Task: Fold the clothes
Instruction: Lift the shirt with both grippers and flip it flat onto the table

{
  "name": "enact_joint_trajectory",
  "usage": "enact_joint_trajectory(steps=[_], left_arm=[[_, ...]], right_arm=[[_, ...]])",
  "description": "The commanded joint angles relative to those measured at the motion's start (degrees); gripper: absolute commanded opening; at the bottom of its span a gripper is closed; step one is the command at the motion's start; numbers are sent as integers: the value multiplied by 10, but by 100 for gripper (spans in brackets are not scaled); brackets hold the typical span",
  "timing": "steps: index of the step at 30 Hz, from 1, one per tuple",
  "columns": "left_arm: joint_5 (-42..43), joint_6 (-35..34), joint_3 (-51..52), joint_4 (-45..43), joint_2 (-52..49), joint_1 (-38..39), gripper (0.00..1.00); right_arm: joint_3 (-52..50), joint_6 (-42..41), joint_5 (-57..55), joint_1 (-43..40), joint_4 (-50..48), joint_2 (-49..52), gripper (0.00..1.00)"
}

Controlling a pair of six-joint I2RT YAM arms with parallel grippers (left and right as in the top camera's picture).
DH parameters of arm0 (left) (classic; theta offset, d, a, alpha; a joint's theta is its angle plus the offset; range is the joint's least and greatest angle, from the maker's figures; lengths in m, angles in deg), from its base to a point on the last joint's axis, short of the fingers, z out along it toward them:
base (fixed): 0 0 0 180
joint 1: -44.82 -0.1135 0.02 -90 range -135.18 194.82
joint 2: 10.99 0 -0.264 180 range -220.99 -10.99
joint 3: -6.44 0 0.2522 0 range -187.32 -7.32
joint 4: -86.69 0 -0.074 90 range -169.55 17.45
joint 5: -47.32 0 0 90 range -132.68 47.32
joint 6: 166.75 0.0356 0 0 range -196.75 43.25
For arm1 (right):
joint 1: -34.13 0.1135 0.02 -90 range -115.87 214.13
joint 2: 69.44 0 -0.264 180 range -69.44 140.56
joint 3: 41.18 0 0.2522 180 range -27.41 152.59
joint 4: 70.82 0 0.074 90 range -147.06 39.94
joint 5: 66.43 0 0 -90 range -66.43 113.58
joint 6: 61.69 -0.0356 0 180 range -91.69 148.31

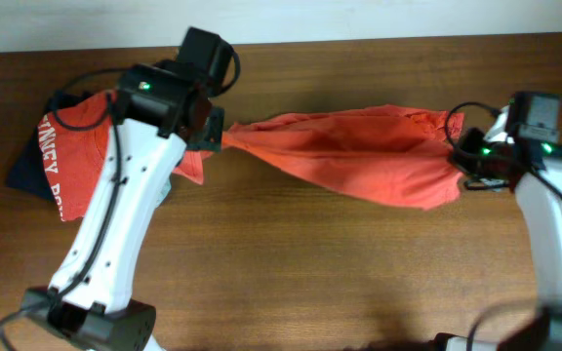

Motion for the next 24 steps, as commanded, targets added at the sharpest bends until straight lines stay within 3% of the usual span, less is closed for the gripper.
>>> enact_joint_trajectory(steps=[1,14,24], left_arm=[[-17,18,-75,5,60,-1,1],[-17,74,-175,30,199,19,1],[-17,112,-249,1,265,67,0]], right_arm=[[15,8,-47,0,2,-109,4],[16,3,-137,0,2,-377,4],[76,-10,-151,0,60,-422,4]])
